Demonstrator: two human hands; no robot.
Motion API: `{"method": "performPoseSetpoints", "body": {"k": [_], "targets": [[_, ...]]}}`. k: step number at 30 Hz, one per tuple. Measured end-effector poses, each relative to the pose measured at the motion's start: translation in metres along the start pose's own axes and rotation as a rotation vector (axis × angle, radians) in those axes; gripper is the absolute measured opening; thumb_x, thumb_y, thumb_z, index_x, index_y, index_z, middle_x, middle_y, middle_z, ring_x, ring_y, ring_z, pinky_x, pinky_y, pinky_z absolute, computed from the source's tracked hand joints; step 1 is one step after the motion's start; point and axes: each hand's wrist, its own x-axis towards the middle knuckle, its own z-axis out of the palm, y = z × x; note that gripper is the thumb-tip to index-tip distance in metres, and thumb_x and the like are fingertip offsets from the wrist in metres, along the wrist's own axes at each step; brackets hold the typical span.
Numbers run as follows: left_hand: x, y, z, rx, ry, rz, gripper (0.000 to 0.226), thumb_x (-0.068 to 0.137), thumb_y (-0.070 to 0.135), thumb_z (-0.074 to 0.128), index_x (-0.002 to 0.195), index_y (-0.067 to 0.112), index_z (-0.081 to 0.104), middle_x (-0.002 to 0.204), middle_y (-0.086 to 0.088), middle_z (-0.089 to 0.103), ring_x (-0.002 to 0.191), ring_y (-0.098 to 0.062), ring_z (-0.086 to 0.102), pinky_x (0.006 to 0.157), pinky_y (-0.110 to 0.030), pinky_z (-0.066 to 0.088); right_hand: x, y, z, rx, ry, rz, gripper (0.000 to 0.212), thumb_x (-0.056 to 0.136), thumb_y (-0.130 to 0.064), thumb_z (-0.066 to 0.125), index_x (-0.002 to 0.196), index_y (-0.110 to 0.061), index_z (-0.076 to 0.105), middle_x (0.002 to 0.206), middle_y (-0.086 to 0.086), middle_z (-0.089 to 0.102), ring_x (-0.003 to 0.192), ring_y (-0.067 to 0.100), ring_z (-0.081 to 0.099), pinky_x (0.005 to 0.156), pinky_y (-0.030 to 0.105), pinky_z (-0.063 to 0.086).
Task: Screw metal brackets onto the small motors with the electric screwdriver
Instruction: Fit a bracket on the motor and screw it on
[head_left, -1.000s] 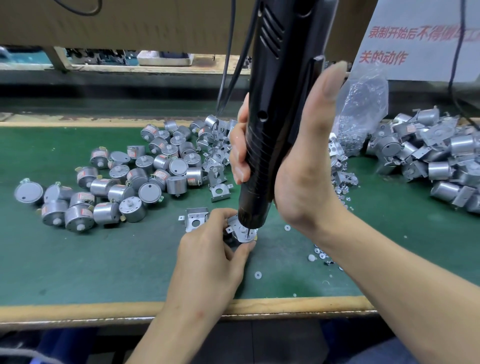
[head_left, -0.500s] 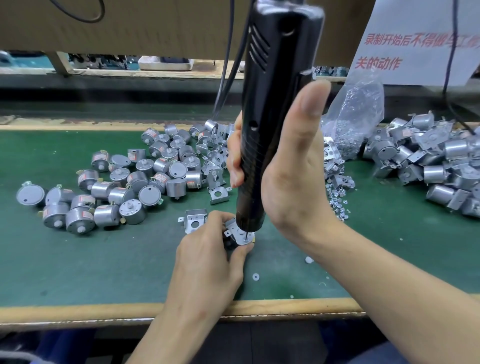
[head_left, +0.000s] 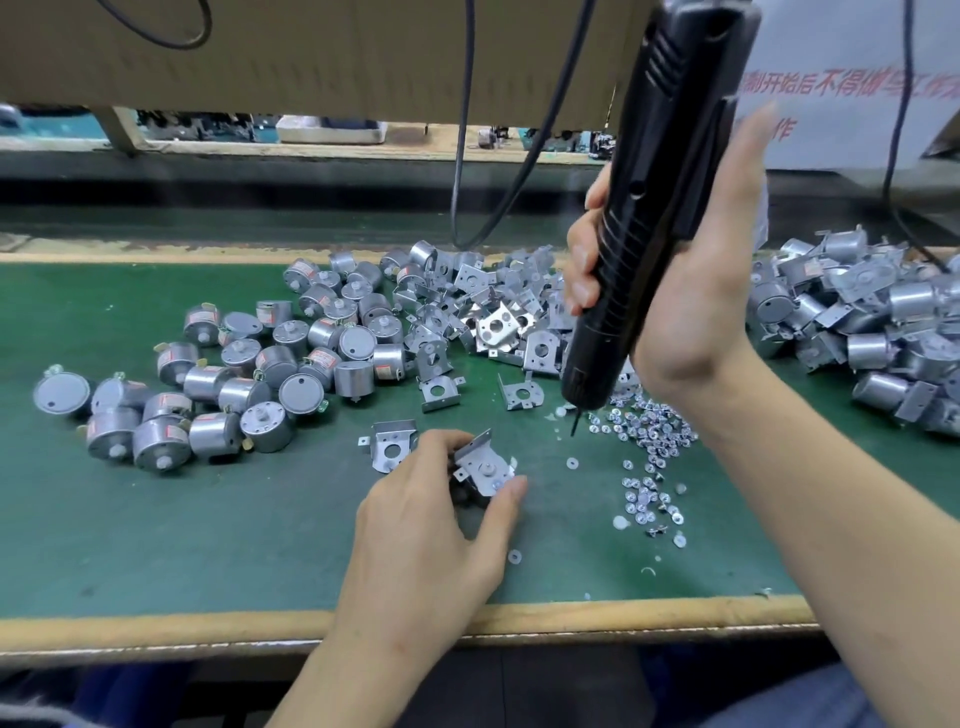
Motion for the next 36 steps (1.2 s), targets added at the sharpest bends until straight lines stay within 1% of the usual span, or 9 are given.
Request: {"method": "performPoseSetpoints", "body": {"k": [2,7,11,16,19,23,29,32,36], "targets": [[0.0,0.0,0.0,-0.003,0.009,0.002,0.03,0.085,0.052,0.058,0.105,0.028,0.059,0.055,0.02,0.041,0.059,-0.003,0.049,0.06,-0.02,0.035,0.002,0.002,-0.002,-0.042,0.021,-0.019,0.07,0.095,-0.064,0.01,0.078,-0.015,0.057,0.059,0.004,0.05,0.047,0.022,0.045,0.053,0.028,0.042],[0.001,0.0,0.001,0.024,0.031,0.014,0.02,0.085,0.041,0.063,0.1,0.028,0.06,0.05,0.021,0.039,0.055,0.005,0.047,0.058,-0.011,0.036,0.003,0.008,-0.006,-0.068,0.058,-0.01,0.069,0.094,-0.064,0.012,0.078,-0.013,0.056,0.058,0.006,0.05,0.048,0.022,0.044,0.052,0.028,0.04],[0.002,-0.001,0.0,0.0,0.033,0.019,0.016,0.085,0.036,0.066,0.099,0.03,0.06,0.05,0.022,0.041,0.057,0.003,0.049,0.063,-0.013,0.04,0.004,0.012,-0.007,-0.067,0.071,-0.027,0.068,0.093,-0.063,0.013,0.077,-0.012,0.055,0.057,0.006,0.049,0.047,0.022,0.043,0.051,0.029,0.038],[0.002,-0.002,0.001,0.012,0.028,0.025,0.015,0.087,0.032,0.066,0.101,0.029,0.062,0.049,0.02,0.039,0.063,-0.001,0.055,0.064,-0.023,0.04,0.005,0.015,-0.012,-0.072,0.085,-0.008,0.068,0.089,-0.067,0.018,0.079,-0.011,0.054,0.06,0.007,0.049,0.048,0.023,0.044,0.05,0.028,0.039],[0.002,-0.003,0.001,0.017,0.021,0.025,0.016,0.088,0.029,0.067,0.102,0.029,0.061,0.048,0.017,0.039,0.069,-0.003,0.059,0.064,-0.024,0.04,0.004,0.017,-0.014,-0.118,0.102,0.004,0.068,0.092,-0.066,0.015,0.078,-0.013,0.055,0.059,0.007,0.051,0.048,0.024,0.044,0.052,0.029,0.04],[0.002,-0.004,0.002,0.018,0.026,0.024,0.015,0.089,0.03,0.065,0.104,0.03,0.061,0.048,0.019,0.039,0.063,-0.002,0.054,0.062,-0.021,0.036,0.004,0.015,-0.016,-0.124,0.12,0.022,0.068,0.093,-0.065,0.015,0.078,-0.012,0.054,0.059,0.006,0.05,0.049,0.023,0.044,0.05,0.029,0.039],[0.001,-0.002,0.001,0.005,0.008,0.015,0.031,0.081,0.048,0.067,0.106,0.031,0.059,0.053,0.02,0.04,0.057,0.001,0.047,0.062,-0.01,0.035,0.004,0.013,-0.017,-0.135,0.115,0.021,0.067,0.095,-0.064,0.015,0.078,-0.011,0.054,0.059,0.007,0.05,0.049,0.023,0.044,0.048,0.028,0.039],[0.001,-0.002,0.0,0.028,-0.017,0.012,0.041,0.075,0.045,0.078,0.108,0.031,0.059,0.055,0.021,0.039,0.06,-0.003,0.046,0.063,-0.015,0.034,0.003,0.012,-0.014,-0.121,0.097,0.023,0.069,0.095,-0.064,0.014,0.077,-0.012,0.055,0.059,0.007,0.05,0.049,0.023,0.043,0.049,0.028,0.039],[0.001,-0.002,0.0,0.04,-0.026,-0.006,0.039,0.076,0.035,0.081,0.107,0.032,0.059,0.055,0.021,0.041,0.06,-0.004,0.048,0.062,-0.024,0.04,0.003,0.01,-0.008,-0.084,0.064,0.012,0.069,0.093,-0.064,0.014,0.078,-0.01,0.054,0.059,0.01,0.048,0.049,0.024,0.043,0.049,0.029,0.038]]}}
